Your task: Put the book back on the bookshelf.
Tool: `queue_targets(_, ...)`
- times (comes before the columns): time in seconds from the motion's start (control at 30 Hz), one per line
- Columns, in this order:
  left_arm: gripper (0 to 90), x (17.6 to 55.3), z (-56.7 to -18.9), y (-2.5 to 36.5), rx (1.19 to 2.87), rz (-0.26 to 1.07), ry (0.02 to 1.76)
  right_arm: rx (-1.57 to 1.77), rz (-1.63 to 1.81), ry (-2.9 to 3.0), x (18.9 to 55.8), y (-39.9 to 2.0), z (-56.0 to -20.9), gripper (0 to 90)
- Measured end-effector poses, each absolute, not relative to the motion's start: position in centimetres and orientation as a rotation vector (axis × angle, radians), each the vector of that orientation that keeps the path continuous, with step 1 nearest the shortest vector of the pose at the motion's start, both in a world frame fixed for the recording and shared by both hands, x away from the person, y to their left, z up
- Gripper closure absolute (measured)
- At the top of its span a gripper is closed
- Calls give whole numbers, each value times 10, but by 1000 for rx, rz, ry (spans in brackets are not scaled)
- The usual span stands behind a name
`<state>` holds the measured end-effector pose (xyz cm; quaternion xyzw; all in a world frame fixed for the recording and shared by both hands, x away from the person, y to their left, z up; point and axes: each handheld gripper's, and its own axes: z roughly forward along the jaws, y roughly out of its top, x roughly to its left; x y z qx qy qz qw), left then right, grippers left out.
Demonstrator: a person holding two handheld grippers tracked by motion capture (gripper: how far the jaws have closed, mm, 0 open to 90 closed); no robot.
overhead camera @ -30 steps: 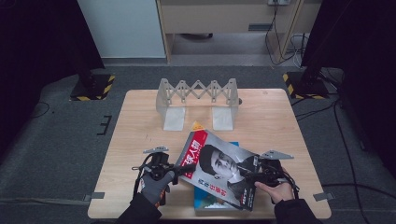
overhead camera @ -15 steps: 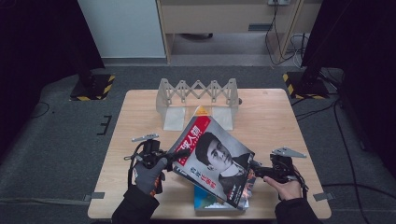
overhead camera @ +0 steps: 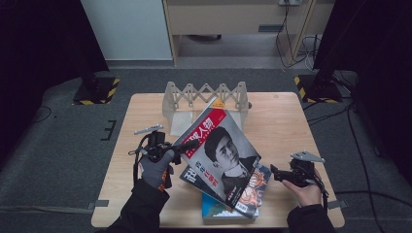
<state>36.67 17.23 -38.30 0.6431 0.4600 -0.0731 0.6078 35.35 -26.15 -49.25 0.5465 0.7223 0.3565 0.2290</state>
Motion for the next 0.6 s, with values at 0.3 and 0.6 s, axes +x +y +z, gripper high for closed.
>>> queue_targets(0.3,859,370,-358,176,1474,-104,1058,1525,887,1977,359,-279,-498,58)
queue_targets(0.6,858,372,-341,192,1421,-52,1056,1518,806,2009,362,-284,-505,58)
